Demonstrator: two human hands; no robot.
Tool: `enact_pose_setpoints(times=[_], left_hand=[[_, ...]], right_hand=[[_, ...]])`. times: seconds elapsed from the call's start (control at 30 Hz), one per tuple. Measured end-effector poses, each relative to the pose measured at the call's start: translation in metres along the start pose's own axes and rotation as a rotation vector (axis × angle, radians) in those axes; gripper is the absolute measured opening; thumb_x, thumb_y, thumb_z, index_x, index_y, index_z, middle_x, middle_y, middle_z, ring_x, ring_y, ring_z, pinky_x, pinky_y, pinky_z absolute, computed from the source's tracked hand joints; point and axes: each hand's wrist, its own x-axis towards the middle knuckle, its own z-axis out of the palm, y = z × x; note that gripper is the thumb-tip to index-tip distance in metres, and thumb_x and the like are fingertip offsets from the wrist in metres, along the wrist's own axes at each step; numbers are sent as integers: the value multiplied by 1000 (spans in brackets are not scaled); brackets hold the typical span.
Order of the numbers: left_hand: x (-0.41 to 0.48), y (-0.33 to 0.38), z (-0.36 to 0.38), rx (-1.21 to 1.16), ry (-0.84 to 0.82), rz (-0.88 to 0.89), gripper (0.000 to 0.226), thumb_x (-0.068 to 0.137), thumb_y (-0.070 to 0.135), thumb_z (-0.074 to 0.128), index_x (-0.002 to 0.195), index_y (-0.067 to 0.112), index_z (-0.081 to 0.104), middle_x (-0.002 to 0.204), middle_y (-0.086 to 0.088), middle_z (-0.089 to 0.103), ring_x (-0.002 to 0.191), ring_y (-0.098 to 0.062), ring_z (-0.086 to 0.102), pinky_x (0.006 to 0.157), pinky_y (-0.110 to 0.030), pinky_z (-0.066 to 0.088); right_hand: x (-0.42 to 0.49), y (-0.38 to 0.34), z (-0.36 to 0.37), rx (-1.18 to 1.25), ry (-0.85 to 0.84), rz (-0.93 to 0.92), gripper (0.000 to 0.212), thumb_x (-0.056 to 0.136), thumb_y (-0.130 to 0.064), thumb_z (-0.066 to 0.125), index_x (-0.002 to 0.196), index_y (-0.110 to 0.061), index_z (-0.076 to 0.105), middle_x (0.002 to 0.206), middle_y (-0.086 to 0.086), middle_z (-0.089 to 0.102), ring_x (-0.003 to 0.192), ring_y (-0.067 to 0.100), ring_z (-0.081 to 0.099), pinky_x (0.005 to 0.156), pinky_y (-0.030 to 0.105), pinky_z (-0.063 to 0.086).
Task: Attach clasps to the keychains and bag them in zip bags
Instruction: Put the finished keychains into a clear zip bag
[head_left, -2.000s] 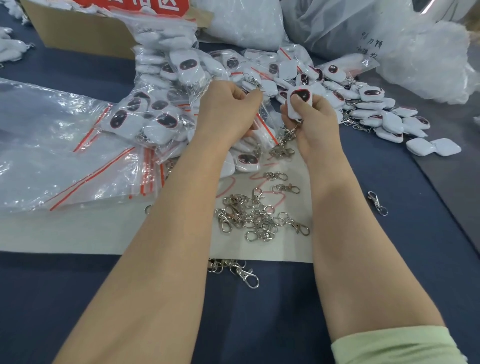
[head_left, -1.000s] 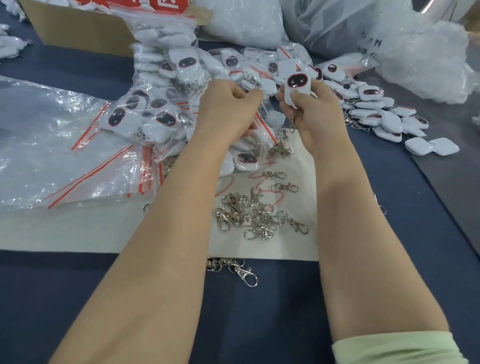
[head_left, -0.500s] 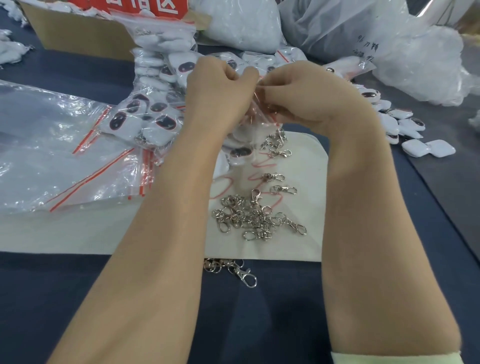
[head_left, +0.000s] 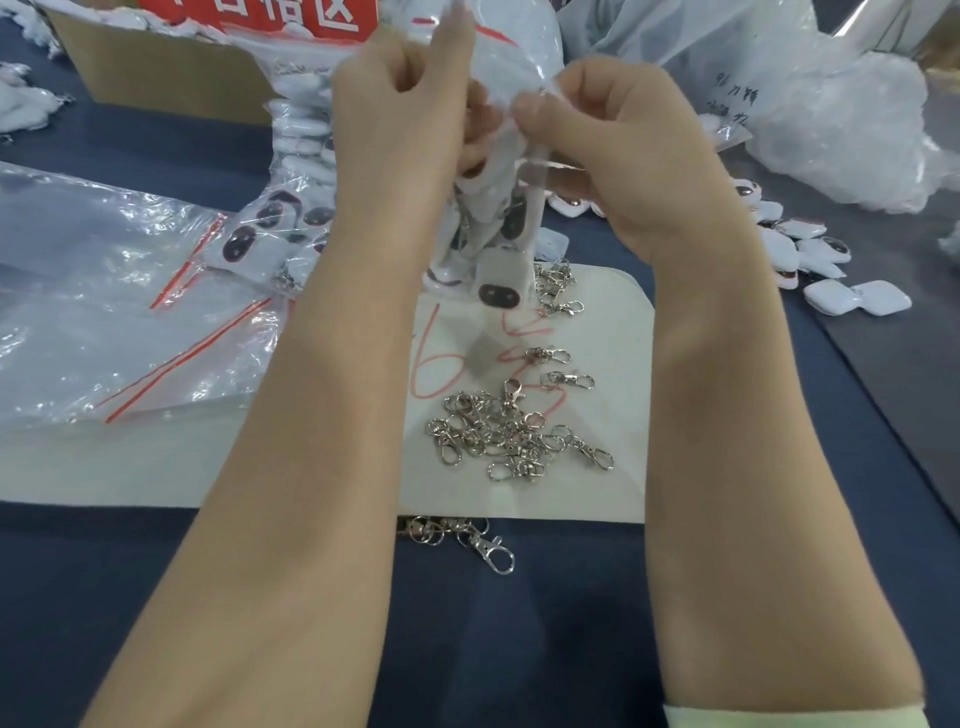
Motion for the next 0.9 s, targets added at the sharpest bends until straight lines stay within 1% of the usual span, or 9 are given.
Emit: enact_pose_setpoints(times=[0.1,0.17,0.27,0.4,0.5,0.57,0.67,0.8,0.9], left_hand=[[7,-7,-13,201,106,119,25,94,36,55,78,17,51,77,3,53,71,-9,51,73,-22,47],[10,-13,-18,235,22,-41,26,94,44,53,92,18,54,92,6,56,80,-6,54,75,-18,46],[10,-22,-17,105,-139,-226,28,96,42,48,88,19,61,93,6,68,88,-11,66,83,-31,50],[8,-22,-14,146,-105,-21,36,101,31,44,74,15,64,83,-2,72,70,-8,66,74,-24,52],[8,-21,-12,73,-127,21,30,101,27,45,79,13,59,74,6,71,82,-9,70,74,-24,51],[8,-20,-8,44,-155,14,29,100,27,46,79,12,59,76,4,70,84,-13,70,75,-26,50],[7,-21,-5,66,-139,28,33,99,29,49,92,0,61,84,-11,63,85,-26,66,71,-29,48],[8,-22,-13,51,-62,-28,22,96,24,55,79,13,61,77,3,67,79,-8,67,68,-19,53],[8,-20,-12,70,-74,-5,15,96,18,54,85,11,63,77,5,68,79,-5,68,72,-18,53]], right_hand=[[0,2,-3,197,-29,28,19,94,-13,61,76,-12,55,86,10,58,81,19,57,82,32,58],[0,5,-4,222,-59,41,13,93,-9,61,80,-12,59,94,10,62,84,16,59,83,31,57],[0,5,-5,132,5,53,7,89,-3,61,89,-8,66,91,12,63,86,19,57,88,36,53],[3,-2,-9,-85,159,-58,18,83,-2,61,95,-13,69,85,0,67,75,7,57,79,26,53],[2,-1,-8,-60,103,-50,10,81,-17,64,85,-26,64,84,-8,62,79,7,56,77,27,49],[2,4,-6,-39,49,11,8,82,-27,69,82,-25,61,83,-6,61,82,12,62,76,29,53],[3,9,-4,-20,94,-32,15,85,-18,72,80,-18,58,81,4,63,77,20,65,62,24,51],[4,9,-4,-26,174,-73,15,83,-6,67,82,-19,57,76,-2,61,74,18,59,70,27,49],[5,5,-4,-170,205,-44,18,84,-19,68,101,-21,61,97,-4,63,85,11,60,74,14,45]])
